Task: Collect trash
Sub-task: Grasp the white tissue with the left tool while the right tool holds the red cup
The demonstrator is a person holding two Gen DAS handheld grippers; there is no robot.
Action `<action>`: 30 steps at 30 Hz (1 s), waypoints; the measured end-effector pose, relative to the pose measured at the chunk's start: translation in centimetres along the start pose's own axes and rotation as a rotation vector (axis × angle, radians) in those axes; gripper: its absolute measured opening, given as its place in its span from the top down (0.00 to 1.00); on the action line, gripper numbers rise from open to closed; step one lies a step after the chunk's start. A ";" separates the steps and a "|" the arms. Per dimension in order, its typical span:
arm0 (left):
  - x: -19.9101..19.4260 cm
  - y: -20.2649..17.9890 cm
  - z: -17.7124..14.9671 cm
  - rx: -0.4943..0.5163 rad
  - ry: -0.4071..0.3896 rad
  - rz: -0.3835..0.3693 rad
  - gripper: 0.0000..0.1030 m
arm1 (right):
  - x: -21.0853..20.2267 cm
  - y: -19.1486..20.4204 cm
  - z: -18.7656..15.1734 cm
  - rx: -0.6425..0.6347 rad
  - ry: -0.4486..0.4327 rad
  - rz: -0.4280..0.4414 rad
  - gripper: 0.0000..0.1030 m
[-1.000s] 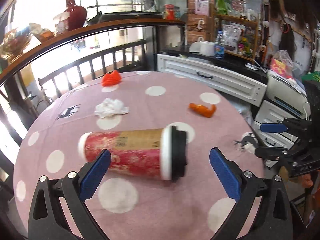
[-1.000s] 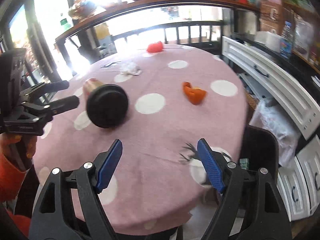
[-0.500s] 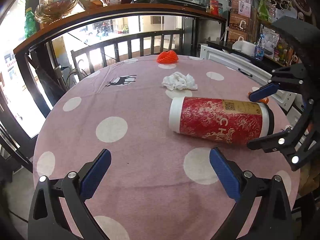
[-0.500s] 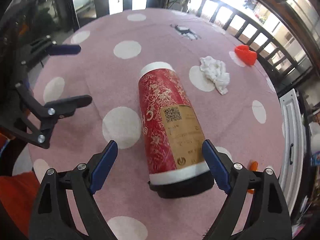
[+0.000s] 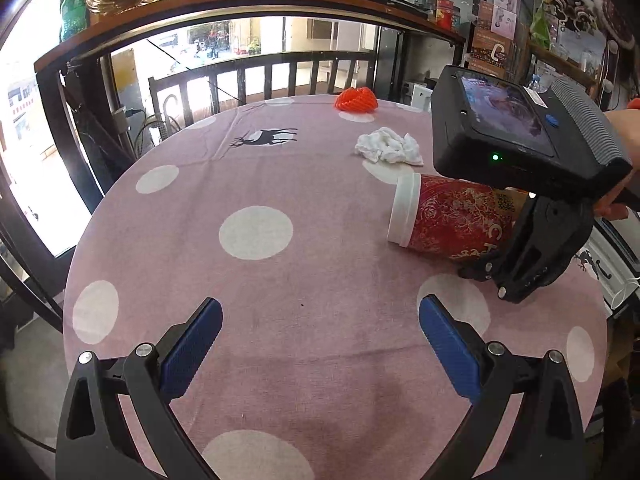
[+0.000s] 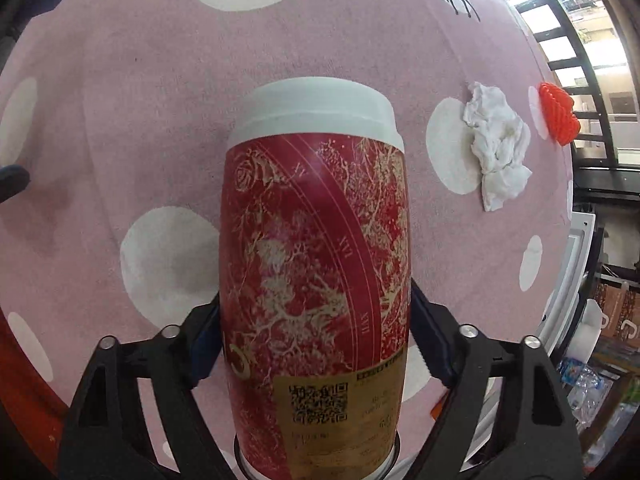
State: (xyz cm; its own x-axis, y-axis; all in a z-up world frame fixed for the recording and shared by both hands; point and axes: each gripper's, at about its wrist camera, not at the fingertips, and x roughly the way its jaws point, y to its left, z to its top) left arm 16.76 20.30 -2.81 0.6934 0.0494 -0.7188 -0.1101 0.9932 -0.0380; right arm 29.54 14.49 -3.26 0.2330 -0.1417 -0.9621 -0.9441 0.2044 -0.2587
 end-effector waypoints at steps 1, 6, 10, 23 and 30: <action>0.1 0.1 0.0 0.002 0.001 -0.001 0.05 | -0.1 -0.2 -0.1 0.008 -0.001 0.011 0.28; 1.1 0.4 0.3 -0.007 0.030 -0.041 0.05 | -0.6 -1.2 -0.9 0.066 -0.045 0.027 0.29; 2.7 0.1 1.5 0.019 0.057 -0.074 0.05 | -2.8 -3.0 -3.5 0.166 -0.158 0.074 0.29; 11.5 -5.3 10.3 0.143 0.115 -0.067 0.06 | -7.3 -5.0 -14.8 0.485 -0.511 0.091 0.29; 18.0 -9.2 14.8 0.241 0.169 -0.023 0.05 | -7.7 -4.2 -19.2 0.599 -0.589 0.099 0.29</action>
State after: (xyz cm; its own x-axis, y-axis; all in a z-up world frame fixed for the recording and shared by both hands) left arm 40.80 13.58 -5.06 0.5631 0.0286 -0.8259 0.0905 0.9913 0.0960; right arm 27.28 -3.86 6.87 0.3962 0.3980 -0.8274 -0.7219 0.6919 -0.0129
